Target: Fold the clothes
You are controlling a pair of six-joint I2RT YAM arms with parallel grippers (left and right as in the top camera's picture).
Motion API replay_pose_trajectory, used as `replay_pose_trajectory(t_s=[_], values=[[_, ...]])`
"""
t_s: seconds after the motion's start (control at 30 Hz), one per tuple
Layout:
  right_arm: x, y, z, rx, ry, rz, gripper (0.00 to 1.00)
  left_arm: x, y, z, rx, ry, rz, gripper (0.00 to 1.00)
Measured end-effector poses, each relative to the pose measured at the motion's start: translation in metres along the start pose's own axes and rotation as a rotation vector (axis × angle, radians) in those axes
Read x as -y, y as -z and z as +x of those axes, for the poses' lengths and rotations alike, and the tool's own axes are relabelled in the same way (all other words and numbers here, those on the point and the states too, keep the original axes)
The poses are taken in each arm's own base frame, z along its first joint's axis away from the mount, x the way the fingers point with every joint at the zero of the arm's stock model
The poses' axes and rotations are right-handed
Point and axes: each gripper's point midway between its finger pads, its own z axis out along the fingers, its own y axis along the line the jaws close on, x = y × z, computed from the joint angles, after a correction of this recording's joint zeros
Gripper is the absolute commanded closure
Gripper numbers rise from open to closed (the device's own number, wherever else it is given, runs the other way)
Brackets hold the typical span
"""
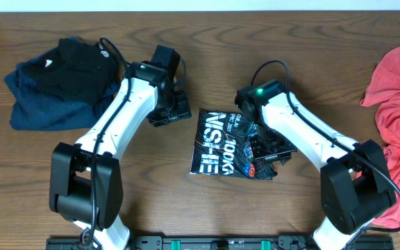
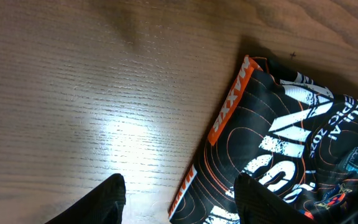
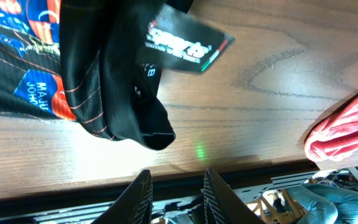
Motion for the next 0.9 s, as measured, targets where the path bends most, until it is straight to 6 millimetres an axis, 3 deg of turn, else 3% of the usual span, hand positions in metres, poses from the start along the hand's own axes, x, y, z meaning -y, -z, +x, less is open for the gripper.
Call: replay_pose_trajectory(t_s=[0.2, 0.33, 0.47, 0.57, 0.73, 0.9], values=[[-0.002, 0.000, -0.006, 0.025, -0.012, -0.007, 0.86, 0.000, 0.000, 0.000, 0.001, 0.000, 0.000, 0.42], [-0.023, 0.002, -0.020, 0.073, 0.005, -0.112, 0.99, 0.007, 0.000, -0.007, 0.030, -0.047, 0.027, 0.42], [-0.048, 0.007, -0.027, 0.092, 0.040, -0.249, 0.99, 0.031, 0.001, -0.027, 0.127, -0.144, 0.094, 0.41], [-0.054, 0.009, -0.025, 0.083, 0.052, -0.284, 0.99, 0.049, 0.004, -0.041, 0.203, -0.195, 0.147, 0.41], [-0.052, 0.003, -0.026, 0.079, 0.043, -0.293, 0.99, 0.066, 0.011, -0.062, 0.298, -0.238, 0.202, 0.41], [-0.042, -0.024, -0.022, 0.035, 0.003, -0.295, 0.99, 0.069, -0.011, -0.065, 0.279, -0.246, 0.194, 0.41]])
